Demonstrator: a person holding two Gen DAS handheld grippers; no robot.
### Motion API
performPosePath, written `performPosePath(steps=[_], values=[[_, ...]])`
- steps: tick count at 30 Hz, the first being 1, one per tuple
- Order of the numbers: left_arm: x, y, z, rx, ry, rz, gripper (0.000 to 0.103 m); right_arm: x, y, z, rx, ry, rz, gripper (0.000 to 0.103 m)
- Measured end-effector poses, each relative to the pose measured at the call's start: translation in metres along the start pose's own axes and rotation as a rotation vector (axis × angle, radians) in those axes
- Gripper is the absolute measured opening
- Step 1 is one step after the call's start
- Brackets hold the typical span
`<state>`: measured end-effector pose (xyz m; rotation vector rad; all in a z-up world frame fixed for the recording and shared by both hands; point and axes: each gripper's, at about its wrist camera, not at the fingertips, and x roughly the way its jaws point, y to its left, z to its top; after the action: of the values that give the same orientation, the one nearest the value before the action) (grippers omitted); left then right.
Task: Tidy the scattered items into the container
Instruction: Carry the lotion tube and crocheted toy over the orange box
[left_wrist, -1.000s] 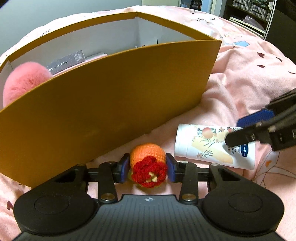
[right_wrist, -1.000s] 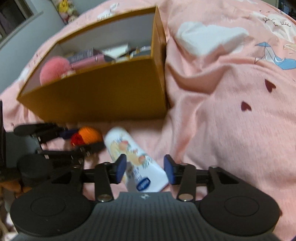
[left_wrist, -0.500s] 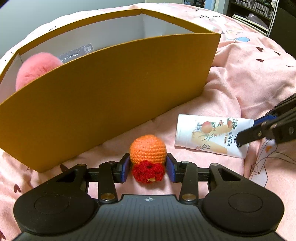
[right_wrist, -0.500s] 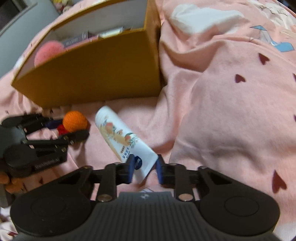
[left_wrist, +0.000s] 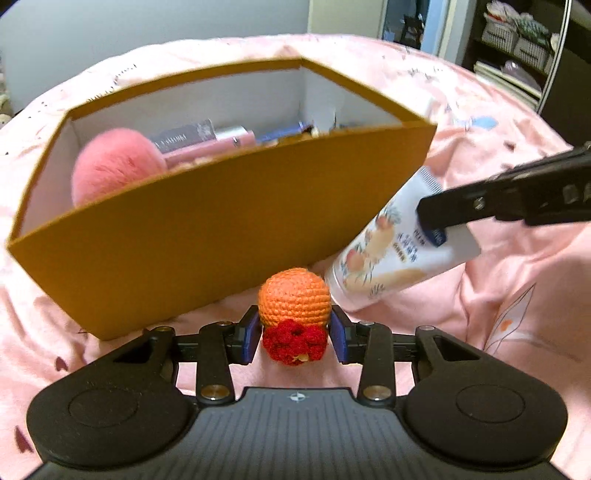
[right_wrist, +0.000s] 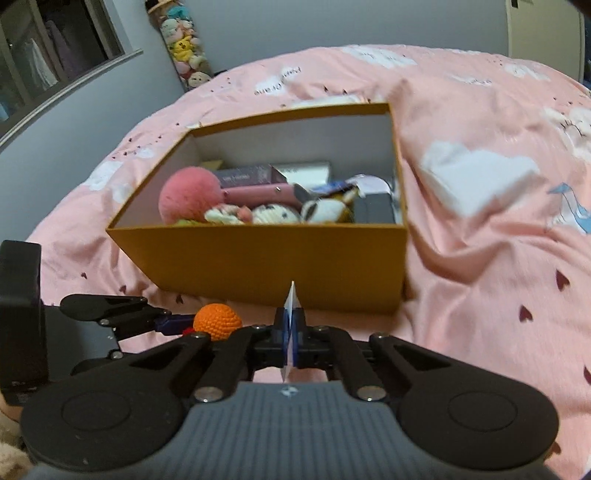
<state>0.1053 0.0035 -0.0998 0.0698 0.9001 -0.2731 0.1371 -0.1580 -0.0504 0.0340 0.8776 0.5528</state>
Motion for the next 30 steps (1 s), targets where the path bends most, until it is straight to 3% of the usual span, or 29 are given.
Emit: performPosePath(steps=[9, 19, 30], values=[[-0.035, -0.006, 0.026, -0.017, -0.096, -0.031, 0.044, -0.031, 0.001, 0.014, -0.030, -0.082, -0.012, 0.002], [-0.061, 0.000, 0.057, -0.002, -0.153, -0.055, 0.044, -0.080, 0.006, 0.046, -0.076, -0.192, 0.036, 0.002], [-0.044, 0.025, 0.106, 0.034, -0.173, -0.058, 0.044, -0.082, 0.000, 0.088, -0.120, -0.292, -0.012, 0.002]])
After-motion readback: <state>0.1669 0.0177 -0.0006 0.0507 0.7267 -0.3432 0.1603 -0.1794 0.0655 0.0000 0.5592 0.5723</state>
